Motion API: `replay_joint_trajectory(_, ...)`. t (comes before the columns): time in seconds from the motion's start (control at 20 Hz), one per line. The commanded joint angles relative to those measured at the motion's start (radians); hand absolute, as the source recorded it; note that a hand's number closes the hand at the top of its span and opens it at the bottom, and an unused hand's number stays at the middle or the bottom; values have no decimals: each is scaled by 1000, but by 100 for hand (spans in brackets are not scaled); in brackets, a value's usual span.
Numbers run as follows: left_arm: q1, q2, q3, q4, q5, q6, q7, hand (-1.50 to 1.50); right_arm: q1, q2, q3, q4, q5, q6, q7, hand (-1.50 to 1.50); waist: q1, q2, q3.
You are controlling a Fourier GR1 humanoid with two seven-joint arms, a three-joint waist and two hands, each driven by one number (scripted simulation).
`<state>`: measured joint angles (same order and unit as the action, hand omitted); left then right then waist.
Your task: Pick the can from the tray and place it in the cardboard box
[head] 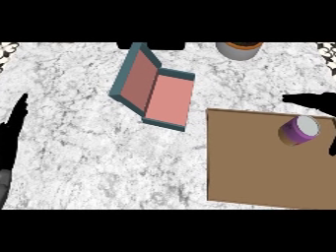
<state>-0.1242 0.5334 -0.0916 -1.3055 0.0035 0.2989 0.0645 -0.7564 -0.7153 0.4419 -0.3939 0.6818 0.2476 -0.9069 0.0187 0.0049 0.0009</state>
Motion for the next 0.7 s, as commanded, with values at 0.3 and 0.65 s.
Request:
replay_joint_trajectory(0.3,29,2,39,-46,-18,-51,21,0,-15,24,-33,15,15,83,-117,-150,-7,-4,0)
replay_joint_trajectory(0.65,-10,-7,70,-26,-46,-40,58,0,59,29,-29,-176,-11,124,-73,-150,-26,-9,-2)
